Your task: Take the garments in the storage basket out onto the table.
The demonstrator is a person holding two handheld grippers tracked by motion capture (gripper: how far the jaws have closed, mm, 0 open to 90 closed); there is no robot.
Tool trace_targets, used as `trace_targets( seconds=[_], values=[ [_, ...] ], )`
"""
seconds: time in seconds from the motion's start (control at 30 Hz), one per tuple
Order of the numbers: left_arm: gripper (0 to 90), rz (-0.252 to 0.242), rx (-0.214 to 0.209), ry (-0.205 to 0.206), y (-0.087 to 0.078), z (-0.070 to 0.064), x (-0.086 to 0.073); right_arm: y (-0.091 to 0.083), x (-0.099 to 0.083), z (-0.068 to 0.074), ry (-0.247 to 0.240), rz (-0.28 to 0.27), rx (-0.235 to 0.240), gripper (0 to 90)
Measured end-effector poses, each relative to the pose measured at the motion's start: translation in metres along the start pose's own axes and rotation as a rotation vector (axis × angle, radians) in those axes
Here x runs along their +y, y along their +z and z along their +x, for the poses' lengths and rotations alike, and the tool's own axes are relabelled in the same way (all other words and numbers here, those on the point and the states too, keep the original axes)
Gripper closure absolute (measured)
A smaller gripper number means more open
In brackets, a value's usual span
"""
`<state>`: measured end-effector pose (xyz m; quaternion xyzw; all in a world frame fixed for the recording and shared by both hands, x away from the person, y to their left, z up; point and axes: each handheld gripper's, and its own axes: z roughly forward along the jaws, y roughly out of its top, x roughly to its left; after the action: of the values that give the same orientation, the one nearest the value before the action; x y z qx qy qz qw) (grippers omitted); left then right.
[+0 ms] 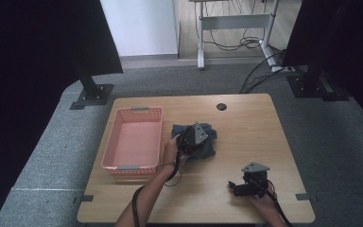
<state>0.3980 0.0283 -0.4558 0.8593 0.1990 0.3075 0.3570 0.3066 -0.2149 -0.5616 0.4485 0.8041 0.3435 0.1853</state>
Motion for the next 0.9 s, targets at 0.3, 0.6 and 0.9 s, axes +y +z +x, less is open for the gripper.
trace_targets(
  seconds=[0.3, 0.6, 0.9],
  values=[
    [56.6, 0.009, -0.071, 0.003, 0.002, -0.012, -0.002, 0.0, 0.0, 0.0, -0.001, 0.0, 0.002, 2.3],
    [55.4, 0.014, -0.143, 0.004, 0.003, -0.027, -0.008, 0.0, 0.0, 0.0, -0.003, -0.003, 0.004, 2.5],
    [53.9, 0.03, -0.189, 0.029, 0.002, -0.039, -0.011, 0.0, 0.0, 0.0, -0.005, -0.003, 0.003, 2.5]
  ],
)
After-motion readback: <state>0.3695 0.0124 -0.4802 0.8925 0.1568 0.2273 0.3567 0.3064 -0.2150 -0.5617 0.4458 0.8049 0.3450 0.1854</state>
